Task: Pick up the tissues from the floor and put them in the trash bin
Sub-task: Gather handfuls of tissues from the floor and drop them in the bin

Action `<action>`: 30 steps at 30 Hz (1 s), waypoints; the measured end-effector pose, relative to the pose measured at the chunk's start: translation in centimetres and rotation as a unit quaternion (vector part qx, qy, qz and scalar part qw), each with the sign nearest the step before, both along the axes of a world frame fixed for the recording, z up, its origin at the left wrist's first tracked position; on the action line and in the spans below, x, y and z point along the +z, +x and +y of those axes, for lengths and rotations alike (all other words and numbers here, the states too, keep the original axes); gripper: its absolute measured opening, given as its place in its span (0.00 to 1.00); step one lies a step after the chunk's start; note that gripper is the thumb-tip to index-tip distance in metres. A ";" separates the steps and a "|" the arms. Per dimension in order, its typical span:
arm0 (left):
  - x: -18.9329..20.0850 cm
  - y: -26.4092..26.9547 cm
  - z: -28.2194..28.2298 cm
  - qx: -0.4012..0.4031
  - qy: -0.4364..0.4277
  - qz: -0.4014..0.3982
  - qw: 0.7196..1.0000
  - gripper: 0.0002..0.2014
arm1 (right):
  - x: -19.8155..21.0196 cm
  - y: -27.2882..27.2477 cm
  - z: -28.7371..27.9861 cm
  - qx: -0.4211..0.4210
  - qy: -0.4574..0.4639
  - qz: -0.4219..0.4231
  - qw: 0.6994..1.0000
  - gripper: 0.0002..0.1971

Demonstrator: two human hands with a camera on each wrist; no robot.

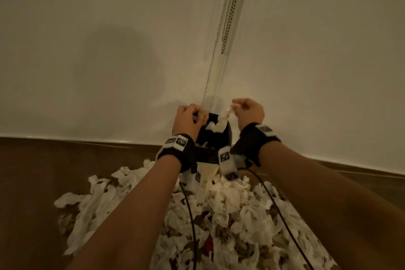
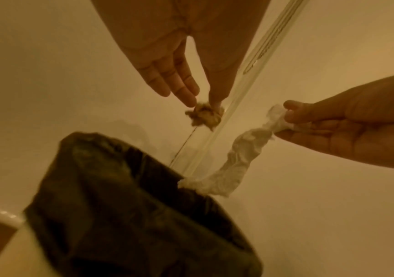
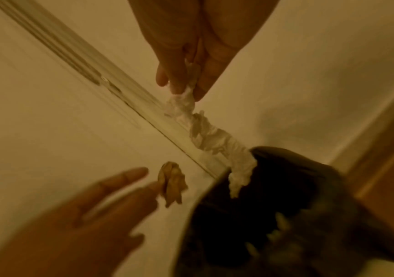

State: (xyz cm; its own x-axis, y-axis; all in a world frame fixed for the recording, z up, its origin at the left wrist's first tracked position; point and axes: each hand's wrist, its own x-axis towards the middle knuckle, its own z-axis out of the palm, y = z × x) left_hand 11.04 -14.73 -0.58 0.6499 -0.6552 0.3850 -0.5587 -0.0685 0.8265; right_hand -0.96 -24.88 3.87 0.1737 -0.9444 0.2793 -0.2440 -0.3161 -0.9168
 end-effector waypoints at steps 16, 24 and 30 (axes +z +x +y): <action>-6.0 -4.6 2.1 -0.016 0.033 -0.051 0.998 0.08 | -9.5 -7.2 0.3 -0.043 0.194 -0.012 0.980 0.06; -12.9 -11.2 3.7 -0.115 0.195 -0.018 0.974 0.05 | -16.0 -14.5 4.3 -0.044 0.289 0.119 0.949 0.10; -18.4 -15.0 5.0 -0.287 0.365 -0.122 0.877 0.12 | -19.6 -17.0 6.6 -0.040 0.372 0.176 0.910 0.13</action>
State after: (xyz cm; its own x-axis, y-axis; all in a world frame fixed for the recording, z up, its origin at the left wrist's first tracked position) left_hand -3.94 -9.71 -18.96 0.0890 -0.9776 -0.1908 -0.8285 -0.1790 0.5306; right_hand -17.93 -18.29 -15.69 0.0501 -0.8626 -0.5033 -0.5596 0.3932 -0.7296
